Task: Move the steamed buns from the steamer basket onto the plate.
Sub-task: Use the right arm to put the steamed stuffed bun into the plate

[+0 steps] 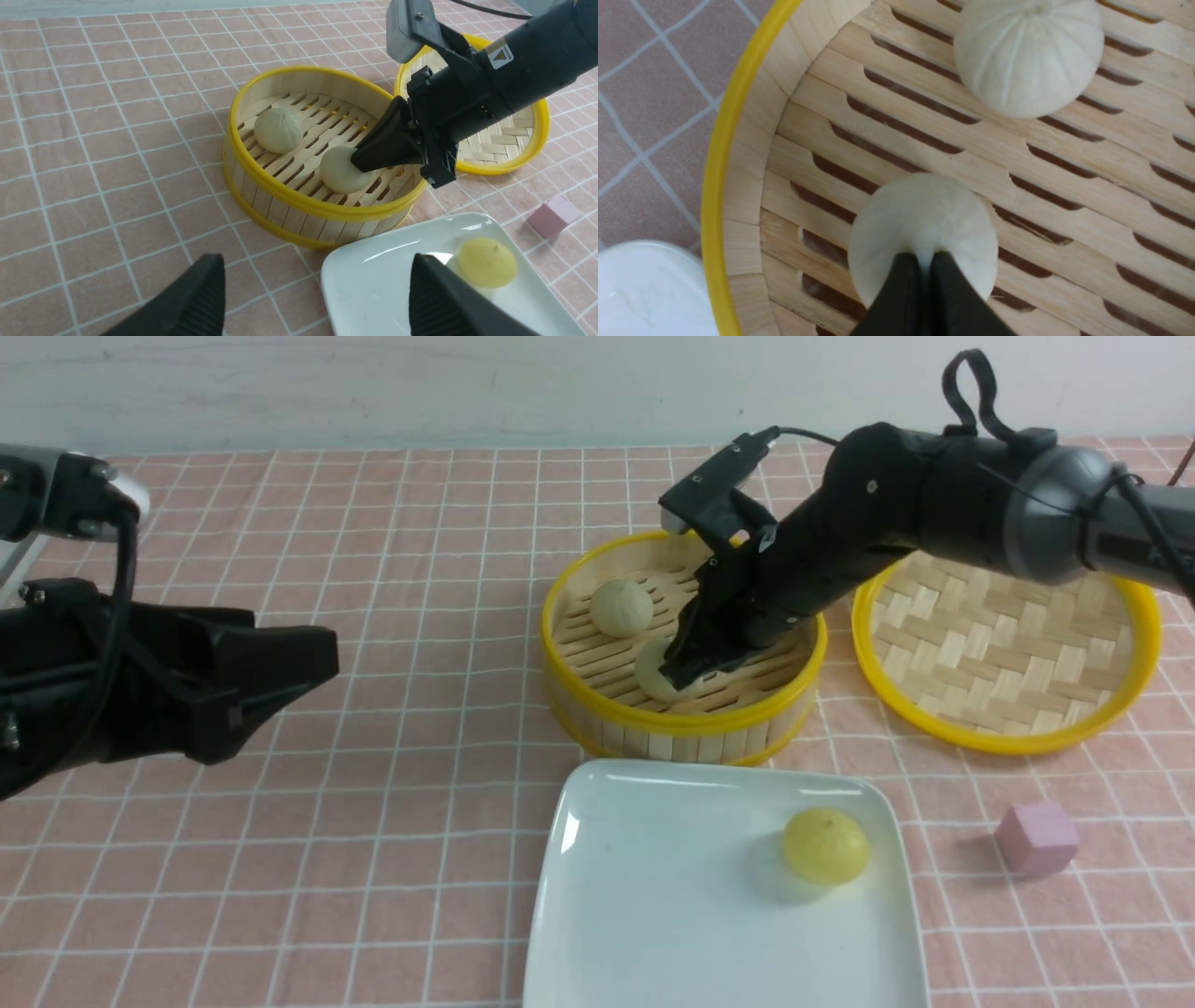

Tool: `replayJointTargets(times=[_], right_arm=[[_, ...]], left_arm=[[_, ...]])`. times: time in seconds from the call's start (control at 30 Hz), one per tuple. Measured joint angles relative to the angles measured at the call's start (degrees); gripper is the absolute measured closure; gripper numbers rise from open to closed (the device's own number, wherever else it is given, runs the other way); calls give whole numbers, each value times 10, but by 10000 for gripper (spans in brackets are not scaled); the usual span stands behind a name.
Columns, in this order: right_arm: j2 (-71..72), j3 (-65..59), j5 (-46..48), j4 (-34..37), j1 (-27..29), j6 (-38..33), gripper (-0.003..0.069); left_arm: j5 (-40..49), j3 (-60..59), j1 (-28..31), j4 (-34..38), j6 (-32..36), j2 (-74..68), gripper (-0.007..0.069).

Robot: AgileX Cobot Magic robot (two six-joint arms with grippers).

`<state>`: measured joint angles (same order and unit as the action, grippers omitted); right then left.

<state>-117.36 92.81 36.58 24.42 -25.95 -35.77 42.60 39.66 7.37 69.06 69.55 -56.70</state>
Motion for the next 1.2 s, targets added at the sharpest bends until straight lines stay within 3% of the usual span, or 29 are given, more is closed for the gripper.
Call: replayJointTargets(times=[0.23,0.47,0.77,0.97,1.2], right_arm=[[105,0,21,-34,0,8,647],[237,1,128,-42,0,41,647],[275,-55,225,-22,0,43,647],[273,-184,171,39,0,-2,647],[218,-305,31,120,0,-122,647]], left_arm=[[0,0,0,0,0,0,99],[0,0,0,-1,0,0,99],[-2,0,0,-1,0,0,99],[-4,0,0,-1,0,0,99],[-5,0,0,0,0,0,99]])
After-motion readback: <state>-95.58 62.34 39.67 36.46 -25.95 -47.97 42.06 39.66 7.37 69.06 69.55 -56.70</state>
